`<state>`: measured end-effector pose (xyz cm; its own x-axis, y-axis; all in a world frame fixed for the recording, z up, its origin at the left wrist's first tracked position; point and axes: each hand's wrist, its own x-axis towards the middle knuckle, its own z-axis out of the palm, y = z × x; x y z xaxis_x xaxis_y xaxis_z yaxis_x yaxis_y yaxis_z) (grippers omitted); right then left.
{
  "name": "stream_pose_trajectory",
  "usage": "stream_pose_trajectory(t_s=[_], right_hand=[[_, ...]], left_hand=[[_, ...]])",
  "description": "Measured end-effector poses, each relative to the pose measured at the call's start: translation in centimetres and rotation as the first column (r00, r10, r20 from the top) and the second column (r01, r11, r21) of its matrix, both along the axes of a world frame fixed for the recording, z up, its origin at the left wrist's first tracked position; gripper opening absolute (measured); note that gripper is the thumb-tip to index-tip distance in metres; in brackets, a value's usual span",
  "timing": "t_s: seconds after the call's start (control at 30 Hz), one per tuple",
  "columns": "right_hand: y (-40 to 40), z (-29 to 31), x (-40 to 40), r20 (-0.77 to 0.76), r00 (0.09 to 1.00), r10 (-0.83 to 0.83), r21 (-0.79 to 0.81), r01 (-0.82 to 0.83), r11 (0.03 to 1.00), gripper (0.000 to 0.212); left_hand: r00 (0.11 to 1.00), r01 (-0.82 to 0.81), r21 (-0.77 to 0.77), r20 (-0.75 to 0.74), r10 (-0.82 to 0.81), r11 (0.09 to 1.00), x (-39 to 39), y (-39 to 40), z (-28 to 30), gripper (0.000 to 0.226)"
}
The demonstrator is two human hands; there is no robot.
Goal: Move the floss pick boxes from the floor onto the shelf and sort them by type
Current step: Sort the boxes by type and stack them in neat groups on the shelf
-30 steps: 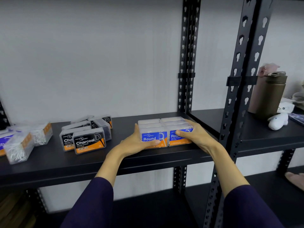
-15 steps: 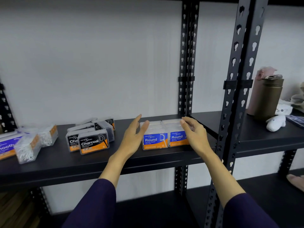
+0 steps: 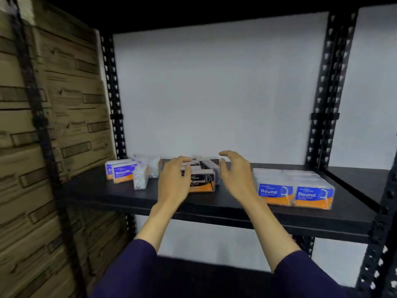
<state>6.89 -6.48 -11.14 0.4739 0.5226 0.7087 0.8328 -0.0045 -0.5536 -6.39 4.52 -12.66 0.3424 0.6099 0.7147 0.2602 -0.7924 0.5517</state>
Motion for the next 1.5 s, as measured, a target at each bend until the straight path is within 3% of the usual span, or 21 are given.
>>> stream_pose_trajectory(t_s=[0.13,0.23,0.33,0.47,0.83,0.9,0.97,1.07,1.2,1.37,1.43,1.5], right_hand=[[3.5,-3.0,-1.5,0.035,0.989,0.146,-0.141,-0.139,0.98,0.034],[5.0,-4.6,-1.4,0.111,0.977,0.183,-0.234,-0.154,0.96,0.041],[5.4,-4.8,-0.8,0.133,0.977,0.166,-0.224,-0.134,0.965,0.041],[4.6,-5.0,0.1,0.231,0.962,0.143,-0.2,-0.097,0.975,0.031],[3.3,-5.1,1.1,-0.037,0.967,0.251,-0.107,-0.254,0.961,0.019],[3.3,-5.1,1.0,-0.035,0.969,0.244,-0.12,-0.246,0.962,0.02],[3.2,-5.0,0.9,-0.036,0.97,0.241,-0.132,-0.244,0.961,0.021],[3.1,-5.0,0.9,-0.045,0.969,0.244,-0.136,-0.247,0.959,0.024],[3.1,-5.0,0.9,-0.058,0.966,0.251,-0.14,-0.257,0.956,0.026],[3.1,-5.1,1.0,-0.063,0.967,0.247,-0.146,-0.253,0.956,0.028],[3.2,-5.2,1.0,-0.066,0.968,0.242,-0.148,-0.249,0.957,0.029],[3.3,-5.2,1.0,-0.075,0.968,0.241,-0.146,-0.25,0.957,0.03]], left_hand=[[0.997,0.027,-0.061,-0.075,-0.032,0.998,-1.5,4.0,-2.9,0.031],[0.979,0.093,-0.101,-0.171,-0.109,0.991,-1.4,5.7,-4.2,0.04],[0.955,0.156,-0.119,-0.235,-0.181,0.98,-1.0,6.8,-4.4,0.041],[0.966,0.171,-0.047,-0.189,-0.177,0.984,-0.8,7.7,-3.7,0.028],[0.991,0.133,0.048,0.001,-0.133,0.99,-2.8,9.3,-3.9,0.004],[0.998,0.059,0.118,-0.041,-0.055,0.991,-3.6,8.8,-3.9,0.01],[0.984,-0.16,0.267,-0.033,0.175,0.95,-4.1,8.2,-3.6,0.014],[0.873,-0.415,0.344,-0.111,0.475,0.842,-4.3,9.1,-3.6,0.025],[0.86,-0.424,0.046,-0.292,0.418,0.905,-4.9,11.3,-3.4,0.037],[0.771,-0.506,0.151,-0.362,0.524,0.849,-5.4,13.6,-3.3,0.034],[0.823,-0.453,0.259,-0.247,0.511,0.853,-5.1,13.1,-3.1,0.025],[0.942,-0.254,0.334,-0.128,0.311,0.908,-4.2,11.2,-2.6,0.023]])
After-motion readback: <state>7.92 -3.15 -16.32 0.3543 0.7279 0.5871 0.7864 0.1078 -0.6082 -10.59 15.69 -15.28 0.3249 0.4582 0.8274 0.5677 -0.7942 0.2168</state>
